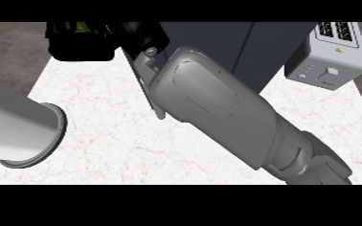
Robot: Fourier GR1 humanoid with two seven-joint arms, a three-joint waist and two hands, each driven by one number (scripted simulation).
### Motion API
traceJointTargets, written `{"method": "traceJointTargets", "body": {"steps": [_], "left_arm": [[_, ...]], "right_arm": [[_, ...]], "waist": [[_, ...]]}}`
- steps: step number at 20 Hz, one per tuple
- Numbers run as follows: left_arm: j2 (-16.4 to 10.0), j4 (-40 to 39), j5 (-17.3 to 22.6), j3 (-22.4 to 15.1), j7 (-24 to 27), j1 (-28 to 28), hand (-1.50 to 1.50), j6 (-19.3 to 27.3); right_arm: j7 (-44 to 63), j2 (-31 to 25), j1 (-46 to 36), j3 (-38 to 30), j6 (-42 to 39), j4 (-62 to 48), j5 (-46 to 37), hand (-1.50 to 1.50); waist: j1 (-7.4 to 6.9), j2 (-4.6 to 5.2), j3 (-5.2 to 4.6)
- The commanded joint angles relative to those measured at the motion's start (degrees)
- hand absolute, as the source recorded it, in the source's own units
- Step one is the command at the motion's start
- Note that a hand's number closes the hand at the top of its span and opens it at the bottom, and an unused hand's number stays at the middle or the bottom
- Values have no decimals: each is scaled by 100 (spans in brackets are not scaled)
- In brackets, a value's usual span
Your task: Pick up the wine, place it into the cabinet and close the cabinet
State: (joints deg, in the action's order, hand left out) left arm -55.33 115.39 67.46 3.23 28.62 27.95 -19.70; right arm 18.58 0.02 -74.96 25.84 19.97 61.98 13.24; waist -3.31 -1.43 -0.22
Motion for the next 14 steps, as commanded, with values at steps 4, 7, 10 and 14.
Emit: {"method": "traceJointTargets", "body": {"steps": [4,7,10,14], "left_arm": [[-14,-6,151,183,-92,-15,150,-34],[29,182,90,101,-126,-125,150,223],[22,140,156,106,-159,-145,150,205],[6,174,203,105,-217,-217,150,274]], "right_arm": [[-723,-322,451,-265,63,-1196,-237,150],[-830,-573,557,-249,-192,-1179,-240,150],[-1028,-676,678,-266,-162,-1242,-314,150],[-1074,-591,627,-313,-141,-1264,-302,150]], "waist": [[-23,275,11],[70,284,18],[69,337,12],[74,341,5]]}}
